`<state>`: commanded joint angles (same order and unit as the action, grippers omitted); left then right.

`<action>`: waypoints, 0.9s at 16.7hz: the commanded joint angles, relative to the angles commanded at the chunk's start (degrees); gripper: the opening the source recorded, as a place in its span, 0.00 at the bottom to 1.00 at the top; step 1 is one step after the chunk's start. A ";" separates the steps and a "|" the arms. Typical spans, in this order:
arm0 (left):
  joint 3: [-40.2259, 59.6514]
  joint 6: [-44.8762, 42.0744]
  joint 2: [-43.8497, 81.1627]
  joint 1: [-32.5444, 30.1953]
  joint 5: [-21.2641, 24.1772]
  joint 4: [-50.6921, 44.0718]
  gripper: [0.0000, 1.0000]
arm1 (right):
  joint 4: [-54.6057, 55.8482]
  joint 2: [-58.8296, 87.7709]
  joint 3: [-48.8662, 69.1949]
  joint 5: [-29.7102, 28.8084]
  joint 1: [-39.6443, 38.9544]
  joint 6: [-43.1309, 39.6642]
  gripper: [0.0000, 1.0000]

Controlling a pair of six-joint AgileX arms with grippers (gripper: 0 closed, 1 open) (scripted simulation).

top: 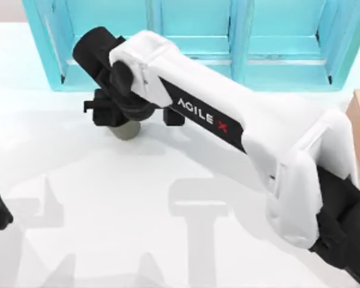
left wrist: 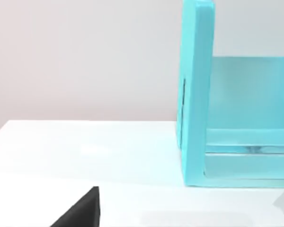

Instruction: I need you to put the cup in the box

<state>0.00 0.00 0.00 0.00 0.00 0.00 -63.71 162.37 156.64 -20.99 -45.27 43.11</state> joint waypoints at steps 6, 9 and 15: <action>0.00 0.00 0.00 0.00 0.00 0.00 1.00 | 0.00 0.00 0.00 0.00 0.00 0.00 0.17; 0.00 0.00 0.00 0.00 0.00 0.00 1.00 | 0.00 0.00 0.00 0.00 0.00 0.00 0.00; 0.00 0.00 0.00 0.00 0.00 0.00 1.00 | 0.00 0.00 0.00 0.00 0.00 0.00 0.00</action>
<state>0.00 0.00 0.00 0.00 0.00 0.00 -63.71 162.37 156.64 -20.99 -45.27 43.11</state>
